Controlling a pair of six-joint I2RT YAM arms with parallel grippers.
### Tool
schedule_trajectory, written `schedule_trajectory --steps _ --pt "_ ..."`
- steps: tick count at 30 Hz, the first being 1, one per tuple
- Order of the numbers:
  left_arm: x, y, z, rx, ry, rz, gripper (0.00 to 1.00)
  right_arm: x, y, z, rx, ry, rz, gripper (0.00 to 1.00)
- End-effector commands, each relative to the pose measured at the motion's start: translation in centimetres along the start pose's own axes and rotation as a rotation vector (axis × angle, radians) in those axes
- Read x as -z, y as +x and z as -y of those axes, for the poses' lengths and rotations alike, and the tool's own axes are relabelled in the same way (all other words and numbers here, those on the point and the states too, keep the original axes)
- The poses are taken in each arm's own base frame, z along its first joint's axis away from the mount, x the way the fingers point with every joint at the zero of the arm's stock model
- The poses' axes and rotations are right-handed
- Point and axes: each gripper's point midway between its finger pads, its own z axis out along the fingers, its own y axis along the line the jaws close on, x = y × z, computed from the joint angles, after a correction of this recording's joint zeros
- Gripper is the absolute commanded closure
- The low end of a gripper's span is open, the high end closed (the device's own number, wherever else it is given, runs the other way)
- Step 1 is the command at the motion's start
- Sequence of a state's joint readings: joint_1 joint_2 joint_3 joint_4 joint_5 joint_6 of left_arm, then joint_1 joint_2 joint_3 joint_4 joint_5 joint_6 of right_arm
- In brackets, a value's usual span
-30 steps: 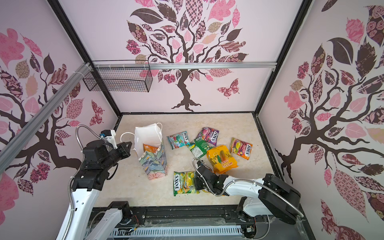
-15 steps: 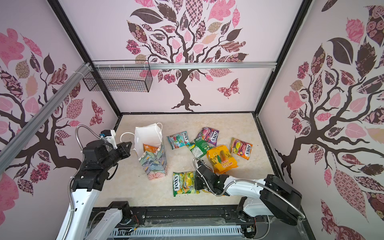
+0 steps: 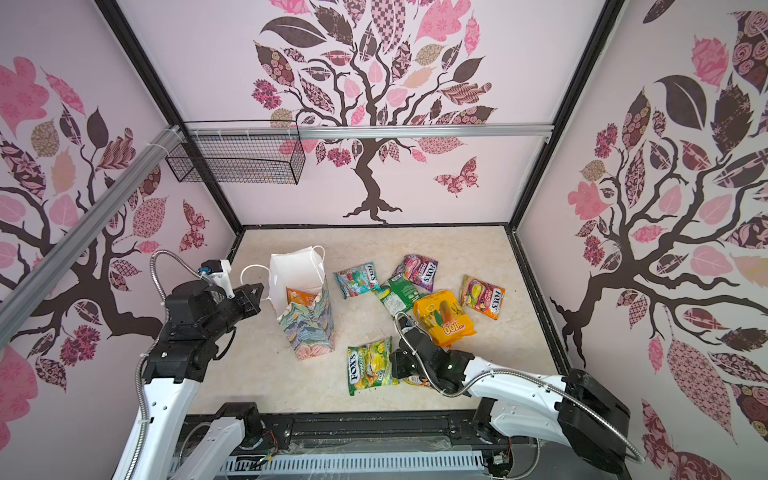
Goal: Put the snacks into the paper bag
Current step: 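Lower the right gripper and close it on the FOX'S Spring Tea bag edge, then lift the FOX'S Spring Tea bag with the right gripper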
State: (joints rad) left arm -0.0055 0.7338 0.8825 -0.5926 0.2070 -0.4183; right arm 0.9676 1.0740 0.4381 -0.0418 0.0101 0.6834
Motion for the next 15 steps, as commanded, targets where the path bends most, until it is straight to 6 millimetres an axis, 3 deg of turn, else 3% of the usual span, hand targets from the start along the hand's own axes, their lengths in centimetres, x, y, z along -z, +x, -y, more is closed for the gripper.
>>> schedule_trajectory --steps 1,15 --pt "0.5 -1.0 0.7 -0.017 0.019 0.034 0.97 1.5 -3.1 -2.7 0.012 -0.068 0.077 1.0" --pt "0.6 -1.1 0.8 -0.017 0.026 0.04 0.97 4.3 -7.6 -7.0 0.071 -0.182 0.188 1.0"
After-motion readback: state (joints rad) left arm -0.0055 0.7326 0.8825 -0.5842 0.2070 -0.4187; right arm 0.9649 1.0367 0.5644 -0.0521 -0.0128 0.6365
